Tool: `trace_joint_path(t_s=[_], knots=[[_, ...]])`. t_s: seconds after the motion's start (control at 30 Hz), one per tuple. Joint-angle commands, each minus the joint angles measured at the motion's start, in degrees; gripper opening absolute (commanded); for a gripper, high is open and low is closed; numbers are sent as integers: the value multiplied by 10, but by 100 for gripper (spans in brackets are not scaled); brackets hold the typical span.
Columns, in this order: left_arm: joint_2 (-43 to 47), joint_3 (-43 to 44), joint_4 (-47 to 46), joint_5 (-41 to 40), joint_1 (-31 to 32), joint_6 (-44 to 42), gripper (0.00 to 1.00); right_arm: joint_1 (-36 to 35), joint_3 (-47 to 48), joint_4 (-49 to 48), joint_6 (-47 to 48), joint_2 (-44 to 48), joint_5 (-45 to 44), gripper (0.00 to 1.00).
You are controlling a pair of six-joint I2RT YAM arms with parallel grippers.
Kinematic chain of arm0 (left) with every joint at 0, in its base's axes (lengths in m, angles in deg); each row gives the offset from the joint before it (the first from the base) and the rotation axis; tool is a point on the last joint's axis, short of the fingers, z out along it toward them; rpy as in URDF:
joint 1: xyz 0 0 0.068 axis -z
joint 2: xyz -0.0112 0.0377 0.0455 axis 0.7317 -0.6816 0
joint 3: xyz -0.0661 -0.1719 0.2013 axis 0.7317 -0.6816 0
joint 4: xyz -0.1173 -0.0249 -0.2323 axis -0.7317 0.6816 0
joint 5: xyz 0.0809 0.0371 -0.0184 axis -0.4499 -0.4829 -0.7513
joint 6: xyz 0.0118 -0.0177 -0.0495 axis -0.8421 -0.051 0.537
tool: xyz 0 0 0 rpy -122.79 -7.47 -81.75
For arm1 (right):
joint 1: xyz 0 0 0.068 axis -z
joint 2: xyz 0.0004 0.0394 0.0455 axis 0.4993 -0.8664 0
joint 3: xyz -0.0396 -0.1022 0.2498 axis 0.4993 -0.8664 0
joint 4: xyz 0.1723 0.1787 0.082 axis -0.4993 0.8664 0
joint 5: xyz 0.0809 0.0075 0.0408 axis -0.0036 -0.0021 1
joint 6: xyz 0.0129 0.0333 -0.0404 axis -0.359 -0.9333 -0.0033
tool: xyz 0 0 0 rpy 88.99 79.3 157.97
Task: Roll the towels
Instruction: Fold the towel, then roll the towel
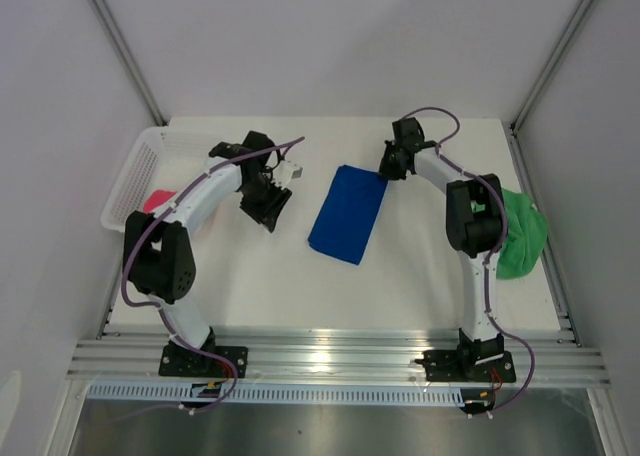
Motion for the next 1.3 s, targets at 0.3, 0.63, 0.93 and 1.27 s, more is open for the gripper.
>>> trace_joint_path(t_s=[0.3, 0.63, 0.93, 1.27], knots=[[31, -33, -80, 20, 81, -188, 47, -10, 9, 115, 7, 146, -13, 30], [38, -81, -152, 75, 185, -434, 61, -58, -349, -8, -129, 289, 137, 41], [50, -256, -336, 5, 233, -547, 61, -102, -386, -45, -150, 285, 135, 42], [57, -246, -312, 9, 234, -524, 59, -83, -428, -50, -130, 336, 132, 41]])
